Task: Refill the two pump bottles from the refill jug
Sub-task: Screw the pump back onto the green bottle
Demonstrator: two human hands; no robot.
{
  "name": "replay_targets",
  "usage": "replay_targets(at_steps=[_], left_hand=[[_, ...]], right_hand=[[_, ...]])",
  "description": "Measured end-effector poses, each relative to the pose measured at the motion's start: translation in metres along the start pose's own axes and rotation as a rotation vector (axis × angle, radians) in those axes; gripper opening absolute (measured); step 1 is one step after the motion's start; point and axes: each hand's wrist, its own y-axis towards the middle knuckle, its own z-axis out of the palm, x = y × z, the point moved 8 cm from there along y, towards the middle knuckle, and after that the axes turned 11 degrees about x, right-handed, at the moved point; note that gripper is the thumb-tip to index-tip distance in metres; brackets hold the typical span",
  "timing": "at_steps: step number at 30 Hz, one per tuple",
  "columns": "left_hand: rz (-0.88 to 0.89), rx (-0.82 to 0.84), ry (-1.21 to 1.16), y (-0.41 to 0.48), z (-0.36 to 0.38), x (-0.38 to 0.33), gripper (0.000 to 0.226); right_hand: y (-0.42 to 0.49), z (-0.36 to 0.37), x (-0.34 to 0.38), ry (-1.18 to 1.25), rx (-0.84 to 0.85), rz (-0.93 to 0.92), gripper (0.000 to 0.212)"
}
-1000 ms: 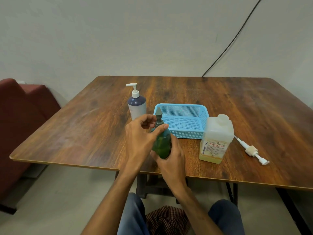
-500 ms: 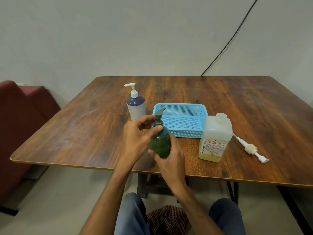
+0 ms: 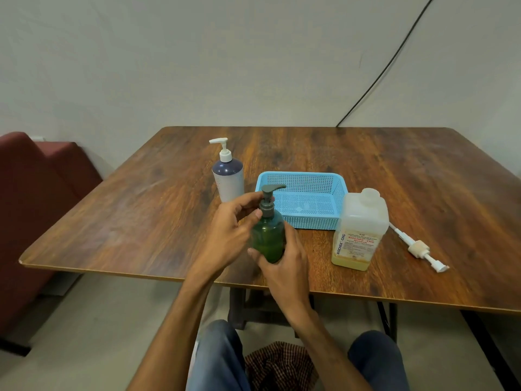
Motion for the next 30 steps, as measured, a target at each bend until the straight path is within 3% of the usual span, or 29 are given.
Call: replay_targets(at_steps=[3, 7, 10, 14, 23, 26, 30], left_hand=[[0.033, -0.011, -0.022, -0.002, 0.004, -0.004, 0.037], [0.072, -0.296, 0.170, -0.007, 0.000, -0.016, 0.042], [0.060, -0.356, 0.225, -0.007, 0.002, -0.018, 0.040], [0.046, -0.289, 0.264, -0.004, 0.003, -0.016, 0.033], [0.013, 0.040, 0.013, -0.002, 0.005, -0.009, 0.034], [0.049, -0.113, 0.085, -0.006, 0.000, -0.015, 0.041], [0.051, -0.320, 0.138, -0.007, -0.004, -0.014, 0.032]], right_hand=[[0.000, 0.000, 0.002, 0.006, 0.000, -0.002, 0.079], [0.000, -0.001, 0.002, -0.006, -0.008, -0.001, 0.079], [-0.001, -0.001, 0.002, -0.002, -0.010, 0.004, 0.080], [0.000, -0.001, 0.003, 0.006, -0.012, -0.005, 0.079], [0.000, 0.000, 0.003, -0.001, 0.002, -0.001, 0.078], [0.000, -0.001, 0.003, 0.004, -0.003, -0.001, 0.079], [-0.001, -0.001, 0.002, 0.003, -0.002, 0.002, 0.080]])
